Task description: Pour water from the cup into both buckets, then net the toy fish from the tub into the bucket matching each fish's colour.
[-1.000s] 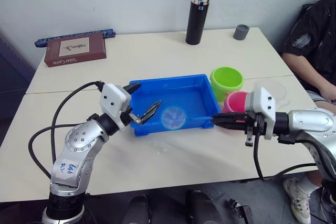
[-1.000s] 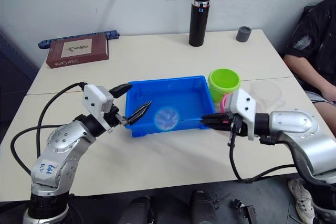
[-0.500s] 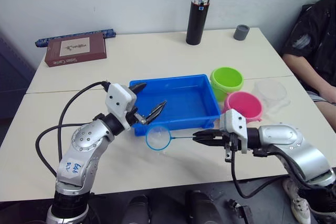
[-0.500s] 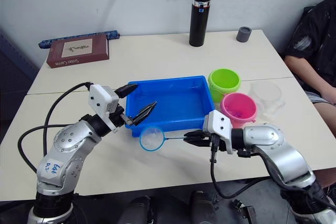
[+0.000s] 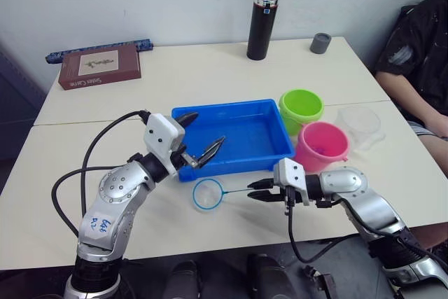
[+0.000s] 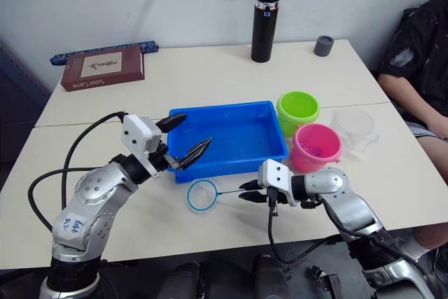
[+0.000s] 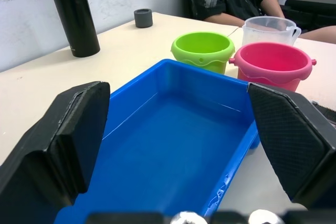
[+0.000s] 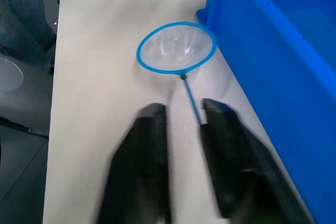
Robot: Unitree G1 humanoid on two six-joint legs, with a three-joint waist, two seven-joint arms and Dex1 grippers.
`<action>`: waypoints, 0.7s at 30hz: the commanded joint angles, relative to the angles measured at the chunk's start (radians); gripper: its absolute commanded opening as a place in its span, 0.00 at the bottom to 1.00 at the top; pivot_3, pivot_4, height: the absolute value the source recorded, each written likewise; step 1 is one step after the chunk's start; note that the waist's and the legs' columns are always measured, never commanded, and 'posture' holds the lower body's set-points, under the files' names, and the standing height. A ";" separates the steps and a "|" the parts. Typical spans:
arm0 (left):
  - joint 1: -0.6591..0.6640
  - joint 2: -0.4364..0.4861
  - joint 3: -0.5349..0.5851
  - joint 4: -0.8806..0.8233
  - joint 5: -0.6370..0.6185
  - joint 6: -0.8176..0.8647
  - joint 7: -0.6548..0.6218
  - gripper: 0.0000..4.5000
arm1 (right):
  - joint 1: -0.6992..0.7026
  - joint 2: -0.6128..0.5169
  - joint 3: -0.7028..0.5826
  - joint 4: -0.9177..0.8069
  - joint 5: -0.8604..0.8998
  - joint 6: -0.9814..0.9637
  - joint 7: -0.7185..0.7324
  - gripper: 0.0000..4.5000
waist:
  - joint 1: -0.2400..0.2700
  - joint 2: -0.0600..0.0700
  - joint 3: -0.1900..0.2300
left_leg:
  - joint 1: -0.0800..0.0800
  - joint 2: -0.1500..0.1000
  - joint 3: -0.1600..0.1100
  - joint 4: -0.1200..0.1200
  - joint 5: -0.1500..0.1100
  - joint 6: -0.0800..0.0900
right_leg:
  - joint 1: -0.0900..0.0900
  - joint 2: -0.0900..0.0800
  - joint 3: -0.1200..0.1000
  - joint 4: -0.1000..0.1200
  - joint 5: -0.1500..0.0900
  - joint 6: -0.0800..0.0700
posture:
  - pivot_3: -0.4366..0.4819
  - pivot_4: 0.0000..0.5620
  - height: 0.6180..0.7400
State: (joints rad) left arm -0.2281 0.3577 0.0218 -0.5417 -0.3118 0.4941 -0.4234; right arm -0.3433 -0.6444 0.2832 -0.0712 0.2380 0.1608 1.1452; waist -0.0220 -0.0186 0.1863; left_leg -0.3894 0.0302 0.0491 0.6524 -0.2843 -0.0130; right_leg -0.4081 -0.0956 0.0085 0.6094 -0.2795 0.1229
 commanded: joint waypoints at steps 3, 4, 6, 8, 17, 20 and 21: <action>0.001 -0.002 0.012 -0.045 -0.011 -0.012 0.016 1.00 | -0.020 0.016 -0.002 0.002 -0.020 -0.047 0.019 0.93 | -0.001 0.000 0.000 | 0.000 0.000 0.000 0.000 0.000 0.000 | 0.000 0.000 0.000 0.000 0.000 0.000 | 0.48 0.27 1.00; 0.001 -0.001 0.012 -0.044 -0.011 -0.013 0.017 1.00 | -0.024 0.017 -0.007 0.003 -0.022 -0.046 0.016 0.99 | -0.001 0.000 0.000 | 0.000 0.000 0.000 0.000 0.000 0.000 | 0.000 0.000 0.000 0.000 0.000 0.000 | 0.48 0.27 1.00; 0.003 0.001 0.011 -0.042 -0.010 -0.016 0.017 1.00 | -0.033 0.014 -0.024 -0.007 -0.017 -0.035 0.010 0.99 | -0.002 0.000 0.000 | 0.000 0.000 0.000 0.000 0.000 0.000 | 0.000 0.000 0.000 0.000 0.000 0.000 | 0.48 0.27 1.00; 0.005 0.000 0.010 -0.039 -0.010 -0.019 0.018 1.00 | -0.036 0.005 -0.040 -0.026 -0.004 -0.019 0.010 0.99 | -0.002 0.000 0.000 | 0.000 0.000 0.000 0.000 0.000 0.000 | 0.000 0.000 0.000 0.000 0.000 0.000 | 0.48 0.27 1.00; 0.005 -0.008 0.002 -0.027 -0.009 -0.028 0.018 1.00 | -0.086 -0.002 -0.155 -0.133 0.051 0.090 -0.077 0.99 | -0.003 0.000 0.000 | 0.000 0.000 0.000 0.000 0.000 0.000 | 0.000 0.000 0.000 0.001 0.000 0.000 | 0.48 0.27 1.00; 0.006 -0.012 0.003 -0.018 -0.005 -0.032 0.021 1.00 | -0.127 0.012 -0.214 -0.192 0.091 0.172 -0.147 0.99 | -0.004 0.000 0.000 | 0.000 0.000 0.000 0.000 0.000 0.000 | 0.000 0.000 0.000 0.001 0.000 0.000 | 0.48 0.27 1.00; 0.005 -0.016 0.004 -0.012 -0.003 -0.034 0.026 1.00 | -0.155 0.028 -0.248 -0.200 0.101 0.205 -0.200 0.99 | -0.003 0.000 0.000 | 0.000 0.000 0.000 0.000 0.000 0.000 | 0.000 0.000 0.000 0.001 0.000 0.000 | 0.48 0.27 1.00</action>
State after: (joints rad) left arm -0.2234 0.3500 0.0206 -0.5397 -0.3113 0.4807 -0.4070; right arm -0.4773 -0.6347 0.0869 -0.2288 0.3031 0.3238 1.0051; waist -0.0250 -0.0186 0.1863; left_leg -0.3892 0.0307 0.0484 0.6523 -0.2843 -0.0134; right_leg -0.4084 -0.0958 0.0081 0.6105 -0.2796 0.1226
